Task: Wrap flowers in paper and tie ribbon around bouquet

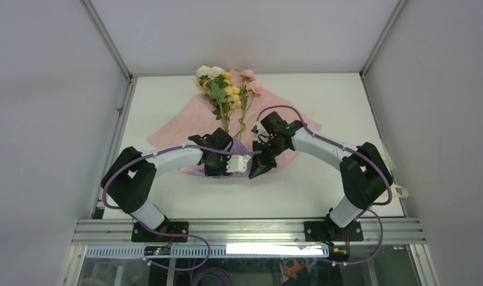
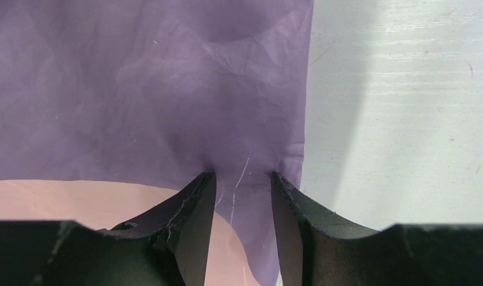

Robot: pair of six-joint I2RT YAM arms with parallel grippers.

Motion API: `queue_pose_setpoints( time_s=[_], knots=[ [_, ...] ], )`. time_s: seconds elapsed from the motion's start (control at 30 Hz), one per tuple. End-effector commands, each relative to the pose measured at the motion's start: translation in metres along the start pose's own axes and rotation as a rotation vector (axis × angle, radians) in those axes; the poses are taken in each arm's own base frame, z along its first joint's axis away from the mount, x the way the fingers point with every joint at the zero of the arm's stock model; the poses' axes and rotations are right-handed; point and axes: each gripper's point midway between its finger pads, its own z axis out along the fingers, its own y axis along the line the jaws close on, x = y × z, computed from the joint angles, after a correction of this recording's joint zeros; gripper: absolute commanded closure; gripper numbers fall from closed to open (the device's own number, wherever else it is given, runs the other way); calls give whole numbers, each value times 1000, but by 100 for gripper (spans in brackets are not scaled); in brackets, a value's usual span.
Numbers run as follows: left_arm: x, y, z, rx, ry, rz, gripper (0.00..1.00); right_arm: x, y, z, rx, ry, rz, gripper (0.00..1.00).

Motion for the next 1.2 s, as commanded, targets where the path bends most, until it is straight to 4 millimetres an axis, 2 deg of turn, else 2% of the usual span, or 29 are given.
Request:
queue_pose_setpoints(
  time_s=[0.0, 0.1, 0.13, 0.23, 0.3, 0.37, 0.5, 0.6, 0.67, 0.73, 0.8, 0.87, 0.9, 0.93, 0.97, 1.03, 1.17],
  knots=[
    [-9, -4, -9, -2, -48, -8, 59, 4, 51, 15, -209, 3, 123, 100],
    [-9, -4, -9, 0, -49, -13, 58, -9, 39, 26, -155, -32, 126, 100],
    [-9, -4, -8, 1, -48, -12, 58, -15, 30, 33, -114, -50, 140, 100],
    [-11, -1, -9, -6, -46, -11, 59, -34, -9, 47, 4, -126, 207, 100],
    [-11, 0, -9, -10, -43, -12, 59, -45, -38, 47, 69, -180, 269, 100],
    [-9, -1, -8, -7, -41, -7, 59, -46, -72, 41, 166, -211, 315, 100],
    [-6, -5, -8, -3, -33, 0, 59, -9, -132, 24, 337, -164, 399, 100],
    [-4, -7, -9, 2, -29, -9, 59, 11, -158, -5, 450, -174, 438, 100],
    [-5, -7, -10, 1, -30, -27, 59, 16, -165, -29, 521, -198, 431, 100],
    [-7, -5, -12, 2, -30, -53, 59, 13, -158, -52, 564, -230, 392, 99],
    [-8, -8, -12, 16, -27, -74, 59, 4, -134, -66, 552, -271, 293, 98],
    [-8, -10, -12, 27, -32, -76, 59, -6, -83, -58, 385, -295, 162, 99],
    [-9, -11, -12, 32, -37, -76, 58, -14, -50, -43, 224, -317, 143, 99],
    [-10, -12, -12, 34, -42, -78, 58, -22, -20, -30, 44, -323, 133, 99],
    [-10, -12, -13, 34, -45, -82, 58, -26, 1, -19, -93, -318, 202, 99],
    [-11, -12, -14, 32, -47, -87, 58, -36, 14, 2, -163, -313, 227, 100],
    [-9, -12, -14, 31, -44, -89, 58, -43, 12, 40, -123, -244, 182, 100]
  ],
)
